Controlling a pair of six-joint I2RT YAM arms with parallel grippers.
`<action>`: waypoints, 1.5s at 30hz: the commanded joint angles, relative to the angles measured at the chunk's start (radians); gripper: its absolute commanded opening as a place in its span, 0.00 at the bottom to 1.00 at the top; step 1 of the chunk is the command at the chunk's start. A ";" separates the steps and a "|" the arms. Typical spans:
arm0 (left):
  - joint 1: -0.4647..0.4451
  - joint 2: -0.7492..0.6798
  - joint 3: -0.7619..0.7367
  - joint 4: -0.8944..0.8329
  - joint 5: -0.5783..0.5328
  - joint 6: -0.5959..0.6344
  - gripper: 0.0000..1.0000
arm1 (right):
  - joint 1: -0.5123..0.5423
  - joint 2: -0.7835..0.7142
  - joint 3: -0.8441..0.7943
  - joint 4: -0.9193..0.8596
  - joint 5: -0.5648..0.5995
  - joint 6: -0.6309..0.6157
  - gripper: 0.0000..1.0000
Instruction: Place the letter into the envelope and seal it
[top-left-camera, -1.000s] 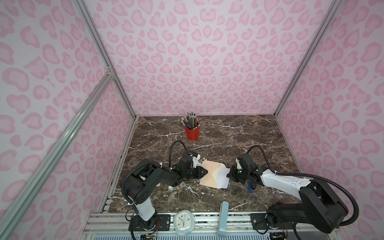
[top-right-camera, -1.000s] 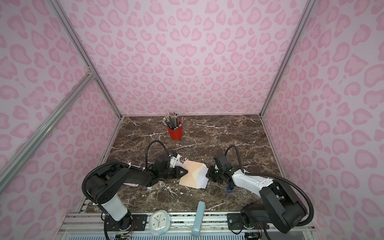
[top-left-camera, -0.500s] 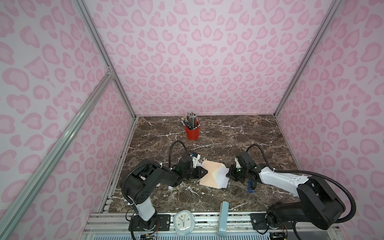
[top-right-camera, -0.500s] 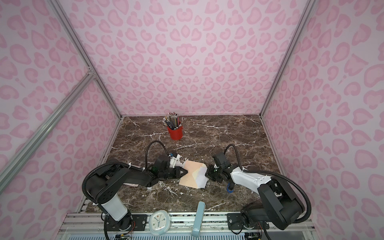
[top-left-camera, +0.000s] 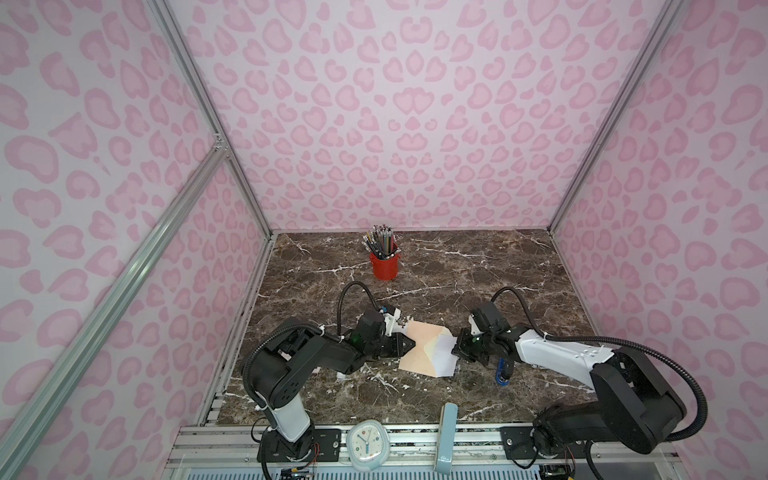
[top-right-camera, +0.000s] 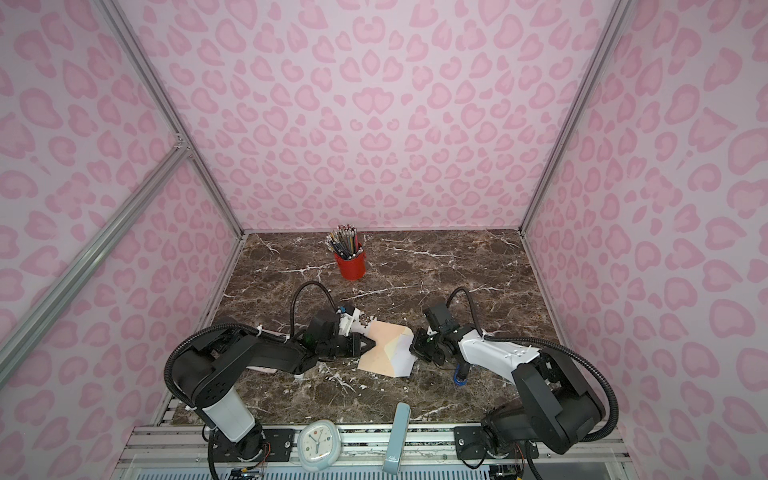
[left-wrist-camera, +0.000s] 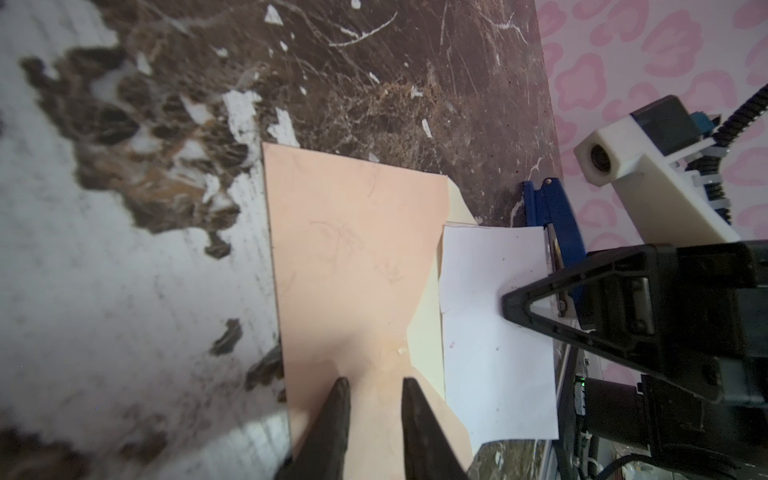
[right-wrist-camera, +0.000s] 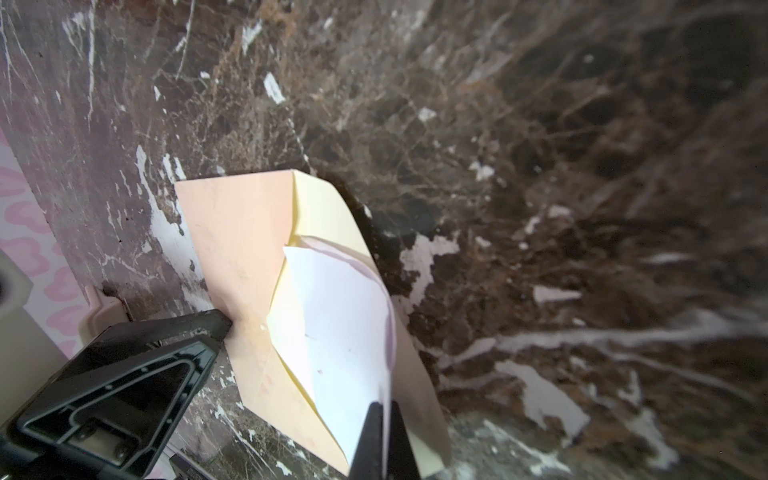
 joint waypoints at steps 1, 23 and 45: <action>0.001 0.009 -0.013 -0.196 -0.063 0.016 0.27 | 0.000 0.012 0.005 -0.013 -0.001 -0.007 0.00; 0.003 0.014 -0.010 -0.197 -0.054 0.024 0.27 | -0.004 0.027 0.046 -0.078 -0.001 -0.010 0.00; 0.004 0.028 -0.022 -0.171 -0.046 0.026 0.27 | -0.003 0.036 0.067 -0.108 0.005 0.012 0.00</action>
